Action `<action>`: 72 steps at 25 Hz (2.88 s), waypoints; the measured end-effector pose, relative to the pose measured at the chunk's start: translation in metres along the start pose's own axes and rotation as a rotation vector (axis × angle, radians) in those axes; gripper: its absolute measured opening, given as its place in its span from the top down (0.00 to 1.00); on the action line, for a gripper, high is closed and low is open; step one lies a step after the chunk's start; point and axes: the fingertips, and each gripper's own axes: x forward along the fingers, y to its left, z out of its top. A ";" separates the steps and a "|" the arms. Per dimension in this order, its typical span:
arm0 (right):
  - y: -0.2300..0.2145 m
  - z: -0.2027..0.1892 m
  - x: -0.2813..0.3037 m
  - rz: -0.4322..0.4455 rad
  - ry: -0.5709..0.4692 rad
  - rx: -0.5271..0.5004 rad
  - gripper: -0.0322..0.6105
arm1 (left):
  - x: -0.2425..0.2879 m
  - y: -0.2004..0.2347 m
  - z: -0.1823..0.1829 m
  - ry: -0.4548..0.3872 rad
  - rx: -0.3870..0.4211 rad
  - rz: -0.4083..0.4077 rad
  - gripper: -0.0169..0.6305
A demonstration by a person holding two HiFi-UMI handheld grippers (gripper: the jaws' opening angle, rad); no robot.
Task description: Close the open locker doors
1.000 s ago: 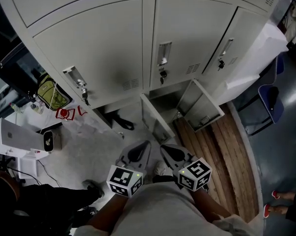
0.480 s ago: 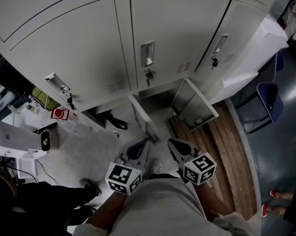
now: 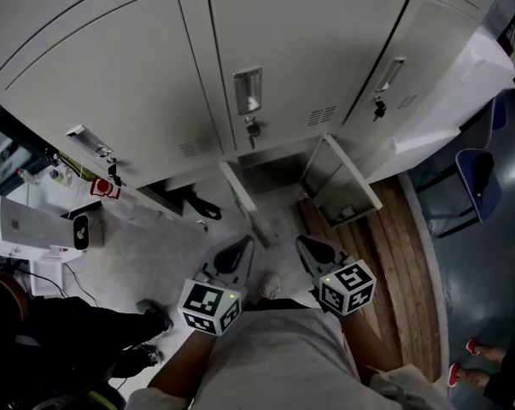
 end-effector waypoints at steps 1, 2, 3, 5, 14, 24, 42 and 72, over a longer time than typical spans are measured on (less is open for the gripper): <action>-0.003 -0.001 0.001 0.002 0.005 -0.001 0.91 | 0.000 0.001 0.000 0.000 -0.001 0.009 0.95; -0.006 -0.003 0.003 0.003 0.010 0.000 0.91 | -0.001 0.003 0.001 0.000 -0.002 0.018 0.95; -0.008 -0.005 0.005 0.004 0.015 0.001 0.91 | -0.002 0.004 0.001 0.001 -0.003 0.026 0.95; -0.013 -0.010 0.009 0.004 0.026 0.004 0.91 | -0.005 0.007 -0.001 0.004 -0.008 0.040 0.95; -0.015 -0.024 0.035 -0.003 0.069 0.006 0.91 | -0.015 0.026 -0.006 0.019 -0.017 0.049 0.95; -0.001 -0.035 0.056 -0.017 0.113 0.014 0.91 | -0.028 0.050 -0.009 0.033 -0.026 0.033 0.95; 0.077 -0.040 0.105 0.048 0.163 -0.013 0.91 | -0.066 0.113 -0.015 0.027 -0.057 0.054 0.95; 0.175 -0.011 0.231 0.151 0.186 -0.073 0.91 | -0.134 0.238 -0.013 -0.008 -0.097 0.139 0.95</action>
